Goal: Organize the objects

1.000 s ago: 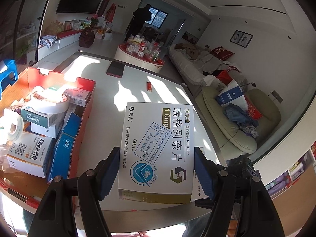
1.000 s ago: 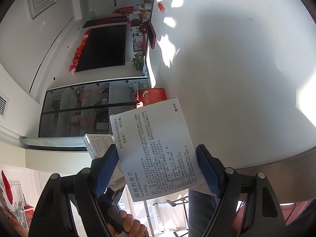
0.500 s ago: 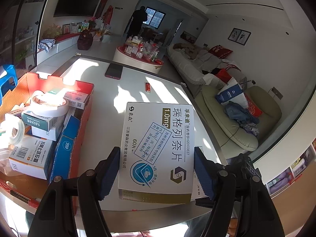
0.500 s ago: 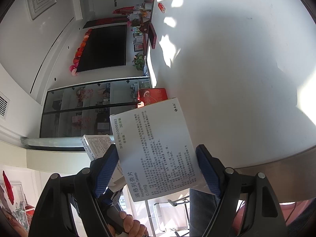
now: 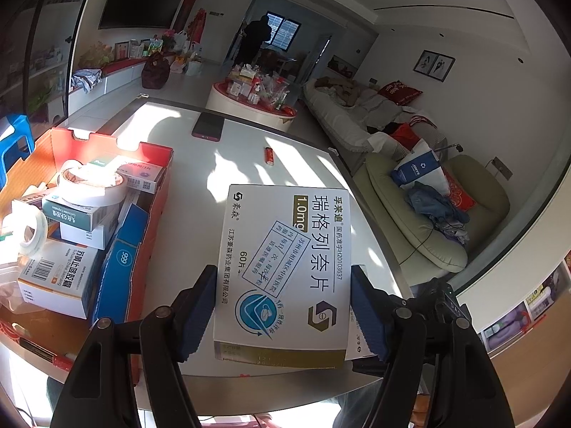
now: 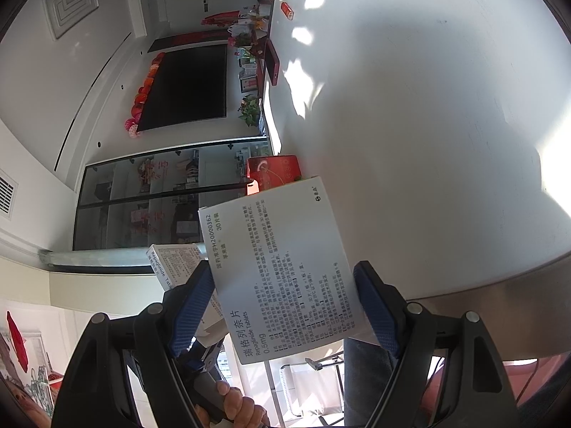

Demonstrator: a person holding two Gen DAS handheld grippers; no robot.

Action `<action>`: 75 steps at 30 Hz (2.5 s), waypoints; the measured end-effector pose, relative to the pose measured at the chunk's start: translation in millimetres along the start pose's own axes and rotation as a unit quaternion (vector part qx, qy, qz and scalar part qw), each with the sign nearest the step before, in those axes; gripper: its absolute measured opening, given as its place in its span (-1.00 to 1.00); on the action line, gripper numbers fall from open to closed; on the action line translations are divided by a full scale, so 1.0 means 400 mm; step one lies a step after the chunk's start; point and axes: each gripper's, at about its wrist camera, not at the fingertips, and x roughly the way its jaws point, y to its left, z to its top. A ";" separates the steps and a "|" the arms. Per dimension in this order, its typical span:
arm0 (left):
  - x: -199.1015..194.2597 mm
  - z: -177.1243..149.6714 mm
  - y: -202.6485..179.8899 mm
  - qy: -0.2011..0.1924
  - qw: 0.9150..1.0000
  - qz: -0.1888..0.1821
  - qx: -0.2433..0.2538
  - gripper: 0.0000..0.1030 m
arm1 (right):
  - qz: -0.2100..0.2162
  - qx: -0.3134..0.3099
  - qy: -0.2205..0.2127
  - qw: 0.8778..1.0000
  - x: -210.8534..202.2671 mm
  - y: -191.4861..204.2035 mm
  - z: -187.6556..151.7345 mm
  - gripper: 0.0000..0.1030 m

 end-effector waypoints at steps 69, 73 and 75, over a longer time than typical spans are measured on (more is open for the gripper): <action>-0.034 0.032 0.065 -0.037 0.990 0.135 0.032 0.48 | 0.001 0.007 0.001 1.000 0.041 0.022 -0.049 0.54; -0.038 0.032 0.071 -0.039 0.988 0.147 0.035 0.48 | 0.000 0.007 0.003 1.000 0.047 0.021 -0.049 0.54; -0.038 0.031 0.071 -0.040 0.987 0.152 0.037 0.48 | 0.001 0.006 0.004 1.000 0.047 0.019 -0.044 0.54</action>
